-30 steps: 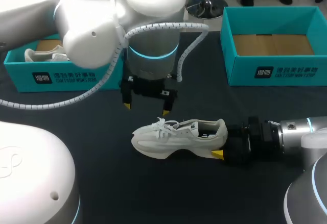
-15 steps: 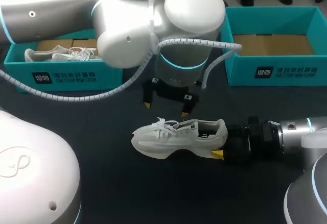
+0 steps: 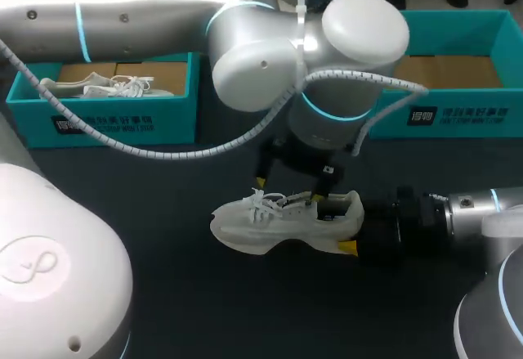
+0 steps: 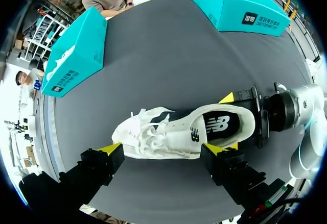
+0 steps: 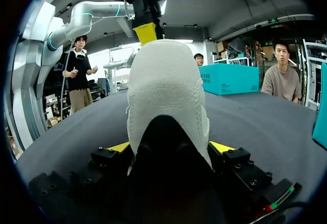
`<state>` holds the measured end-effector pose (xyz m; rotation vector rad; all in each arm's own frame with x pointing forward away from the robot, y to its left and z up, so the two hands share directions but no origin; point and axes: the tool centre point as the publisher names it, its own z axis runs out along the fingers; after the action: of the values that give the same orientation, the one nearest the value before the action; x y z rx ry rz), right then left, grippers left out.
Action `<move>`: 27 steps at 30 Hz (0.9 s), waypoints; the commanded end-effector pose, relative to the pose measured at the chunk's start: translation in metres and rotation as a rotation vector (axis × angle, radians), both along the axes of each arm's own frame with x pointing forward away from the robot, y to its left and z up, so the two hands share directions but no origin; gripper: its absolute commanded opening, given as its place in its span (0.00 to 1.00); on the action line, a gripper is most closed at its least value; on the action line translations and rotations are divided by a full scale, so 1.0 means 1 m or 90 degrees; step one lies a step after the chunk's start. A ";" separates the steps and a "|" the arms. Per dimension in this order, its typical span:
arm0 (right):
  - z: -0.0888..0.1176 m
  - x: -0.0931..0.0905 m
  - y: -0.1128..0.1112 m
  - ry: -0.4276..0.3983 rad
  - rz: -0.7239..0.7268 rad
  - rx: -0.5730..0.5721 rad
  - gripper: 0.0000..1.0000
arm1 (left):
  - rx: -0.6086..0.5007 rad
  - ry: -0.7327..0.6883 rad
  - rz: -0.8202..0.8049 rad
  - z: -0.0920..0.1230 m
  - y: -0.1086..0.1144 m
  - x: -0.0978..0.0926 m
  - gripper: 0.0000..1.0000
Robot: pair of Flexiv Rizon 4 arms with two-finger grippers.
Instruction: Take the shoe out of the shoebox, open the shoe tongue, remove and reinsert the insole, then place the shoe into the shoebox
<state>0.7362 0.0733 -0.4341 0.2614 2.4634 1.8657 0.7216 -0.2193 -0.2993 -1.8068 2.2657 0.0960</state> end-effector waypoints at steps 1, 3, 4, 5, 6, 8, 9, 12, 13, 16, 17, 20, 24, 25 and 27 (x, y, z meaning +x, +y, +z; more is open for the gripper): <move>-0.005 -0.002 0.002 0.000 -0.001 -0.002 0.00 | 0.049 -0.001 0.006 -0.014 -0.017 0.001 1.00; -0.005 -0.002 0.002 0.000 -0.001 -0.002 0.00 | 0.052 0.004 0.006 -0.020 -0.020 0.001 1.00; -0.005 -0.002 0.002 0.000 -0.001 -0.002 0.00 | 0.057 0.007 0.009 -0.023 -0.020 0.001 1.00; -0.005 -0.002 0.002 0.000 -0.001 -0.002 0.00 | 0.058 0.010 0.010 -0.025 -0.021 0.001 1.00; -0.005 -0.002 0.002 0.000 -0.001 -0.002 0.00 | 0.059 0.013 0.012 -0.028 -0.021 0.001 1.00; -0.005 -0.002 0.002 0.000 -0.001 -0.002 0.00 | 0.062 0.018 0.016 -0.032 -0.021 0.002 1.00; -0.005 -0.002 0.002 0.000 -0.001 -0.002 0.00 | 0.065 0.020 0.018 -0.034 -0.021 0.002 1.00; -0.005 -0.002 0.002 0.000 -0.001 -0.002 0.00 | 0.068 0.025 0.024 -0.040 -0.021 0.003 1.00; -0.005 -0.002 0.002 0.000 -0.001 -0.002 0.00 | 0.069 0.027 0.025 -0.042 -0.021 0.004 1.00; -0.005 -0.002 0.002 0.000 -0.001 -0.002 0.00 | 0.073 0.030 0.026 -0.044 -0.021 0.003 1.00; -0.005 -0.002 0.002 0.000 -0.001 -0.002 0.00 | 0.076 0.030 0.025 -0.045 -0.021 0.002 1.00; -0.005 -0.002 0.002 0.000 -0.001 -0.002 0.00 | 0.082 0.034 0.026 -0.049 -0.019 0.000 1.00; -0.005 -0.002 0.002 0.000 -0.001 -0.002 0.00 | 0.087 0.038 0.027 -0.051 -0.012 -0.004 0.97; -0.005 -0.002 0.002 0.000 -0.001 -0.002 0.00 | 0.087 0.039 0.028 -0.051 -0.011 -0.005 0.69; -0.005 -0.002 0.002 0.000 -0.001 -0.002 0.00 | 0.085 0.039 0.032 -0.051 -0.007 -0.006 0.20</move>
<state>0.7363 0.0735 -0.4340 0.2615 2.4634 1.8660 0.7164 -0.2313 -0.3501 -1.8112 2.1934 0.3183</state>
